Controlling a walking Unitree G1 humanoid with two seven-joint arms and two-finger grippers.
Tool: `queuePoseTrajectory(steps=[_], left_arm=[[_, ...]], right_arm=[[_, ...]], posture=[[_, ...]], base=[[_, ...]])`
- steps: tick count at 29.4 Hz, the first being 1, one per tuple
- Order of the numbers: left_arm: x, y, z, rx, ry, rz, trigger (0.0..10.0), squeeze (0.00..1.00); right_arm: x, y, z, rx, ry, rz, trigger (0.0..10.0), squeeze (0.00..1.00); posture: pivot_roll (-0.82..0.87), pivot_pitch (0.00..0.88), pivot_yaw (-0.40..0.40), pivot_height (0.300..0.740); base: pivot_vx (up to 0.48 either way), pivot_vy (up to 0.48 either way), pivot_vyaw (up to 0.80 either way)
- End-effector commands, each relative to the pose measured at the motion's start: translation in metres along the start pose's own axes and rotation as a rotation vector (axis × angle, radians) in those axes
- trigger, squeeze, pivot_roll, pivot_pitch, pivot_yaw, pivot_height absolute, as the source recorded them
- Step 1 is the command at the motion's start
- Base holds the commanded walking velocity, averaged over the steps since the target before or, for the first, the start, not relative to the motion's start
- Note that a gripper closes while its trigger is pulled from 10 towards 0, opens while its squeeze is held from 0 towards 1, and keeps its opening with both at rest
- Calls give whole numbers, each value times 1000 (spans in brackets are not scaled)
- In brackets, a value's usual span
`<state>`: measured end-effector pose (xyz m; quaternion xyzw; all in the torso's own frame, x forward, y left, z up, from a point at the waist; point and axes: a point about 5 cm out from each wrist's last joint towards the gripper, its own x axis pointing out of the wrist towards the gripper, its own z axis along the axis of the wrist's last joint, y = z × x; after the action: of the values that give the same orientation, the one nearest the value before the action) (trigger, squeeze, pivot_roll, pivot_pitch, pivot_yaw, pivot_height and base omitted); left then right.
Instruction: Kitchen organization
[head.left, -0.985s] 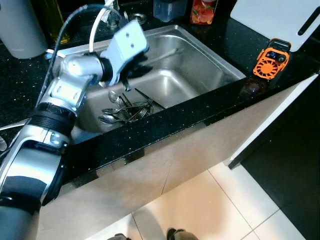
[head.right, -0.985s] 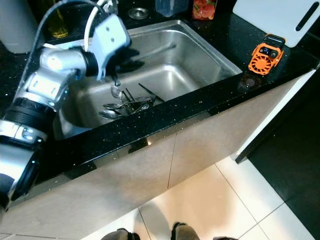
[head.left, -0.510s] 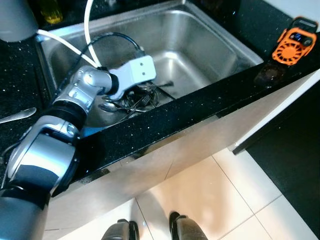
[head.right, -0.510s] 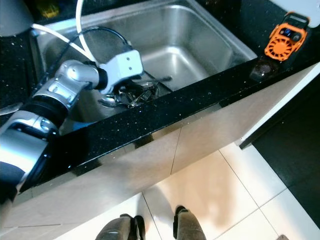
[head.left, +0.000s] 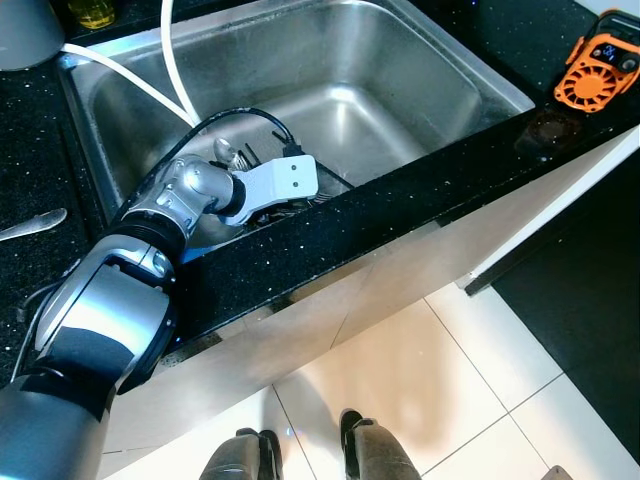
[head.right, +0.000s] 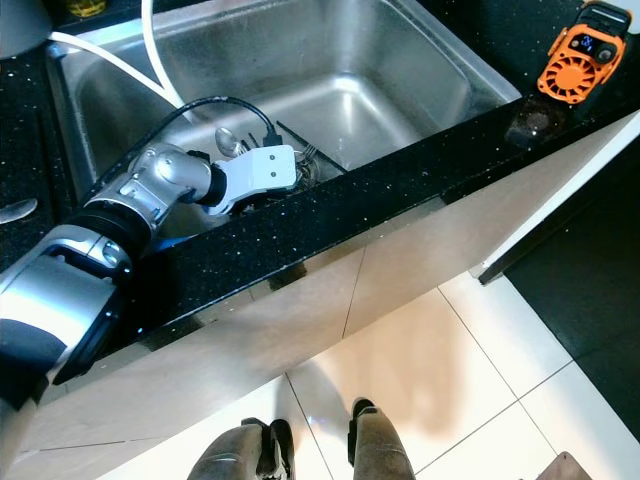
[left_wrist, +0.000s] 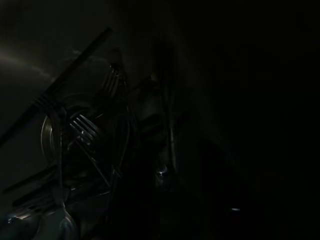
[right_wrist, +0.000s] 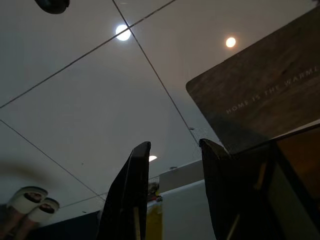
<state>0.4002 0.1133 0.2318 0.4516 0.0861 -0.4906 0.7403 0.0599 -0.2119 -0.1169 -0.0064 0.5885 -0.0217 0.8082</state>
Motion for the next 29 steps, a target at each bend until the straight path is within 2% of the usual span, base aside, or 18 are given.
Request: queuePoseTrajectory(steps=[1, 3, 4, 5, 6, 7, 9, 10, 12, 15, 16, 17, 18, 19, 21, 25, 29], left_arm=[[0, 3, 3, 13, 5, 17, 10000, 1000], [-4, 12, 9, 39, -1, 94, 10000, 1000], [-7, 17, 12, 53, -4, 138, 10000, 565], [-10, 22, 16, 64, -10, 174, 10000, 20], [-16, 30, 21, 60, -33, 210, 10000, 0], [-16, 30, 21, 60, -33, 210, 10000, 0], [-29, 41, 29, 65, -72, 253, 10000, 0], [-45, 54, 37, 80, -109, 302, 10000, 0], [-45, 54, 37, 80, -109, 302, 10000, 0], [-72, 70, 47, 75, -193, 372, 10000, 0], [-72, 70, 47, 75, -193, 372, 10000, 0], [-82, 75, 51, 57, -245, 398, 10000, 0], [-82, 75, 51, 57, -245, 398, 10000, 0], [-101, 82, 53, 27, -327, 449, 10000, 0], [-111, 83, 51, 10, -371, 470, 10000, 0], [-128, 79, 38, 7, -393, 536, 10000, 0], [-131, 76, 30, -29, -397, 608, 10000, 0]], right_arm=[[-3, 2, -16, 21, 47, 2, 10000, 0], [-2, 3, -14, 24, 41, 2, 10000, 0], [-2, 4, -12, 24, 37, 3, 10000, 0], [-1, 5, -10, 24, 33, 4, 10000, 0], [0, 6, -6, 24, 26, 5, 10000, 0], [0, 6, -6, 24, 26, 5, 10000, 0], [1, 7, 0, 22, 13, 9, 10000, 0], [3, 8, 9, 22, -6, 11, 10000, 0], [3, 8, 9, 22, -6, 11, 10000, 0], [5, 9, 22, 18, -25, 13, 10000, 0], [5, 9, 22, 18, -25, 13, 10000, 0], [5, 10, 26, 12, -28, 16, 10000, 0], [5, 10, 26, 12, -28, 16, 10000, 0], [6, 11, 31, -3, -28, 20, 10000, 0], [7, 12, 33, -14, -25, 23, 10000, 0], [7, 12, 40, -29, -29, 25, 10000, 0], [8, 10, 46, -35, -37, 22, 10000, 0]], posture=[[-80, 339, 38, 740], [-78, 330, 37, 740], [-75, 325, 37, 740], [-70, 313, 36, 740], [-67, 298, 34, 740], [-67, 298, 34, 740], [-66, 293, 34, 740], [-53, 259, 34, 740], [-53, 259, 34, 740], [-18, 222, 22, 740], [-18, 222, 22, 740], [-8, 214, 18, 740], [-8, 214, 18, 740], [10, 192, 5, 740], [18, 183, -1, 740], [38, 162, -15, 740], [58, 148, -24, 740]], base=[[0, 0, 0], [0, 0, 0], [0, 0, 0], [0, 0, 0], [0, 0, 0], [0, 0, 0], [0, 0, 0], [0, 0, 0], [0, 0, 0], [0, 0, 0], [0, 0, 0], [0, 0, 0], [0, 0, 0], [0, 0, 0], [0, 0, 0], [0, 0, 0], [0, 0, 0]])
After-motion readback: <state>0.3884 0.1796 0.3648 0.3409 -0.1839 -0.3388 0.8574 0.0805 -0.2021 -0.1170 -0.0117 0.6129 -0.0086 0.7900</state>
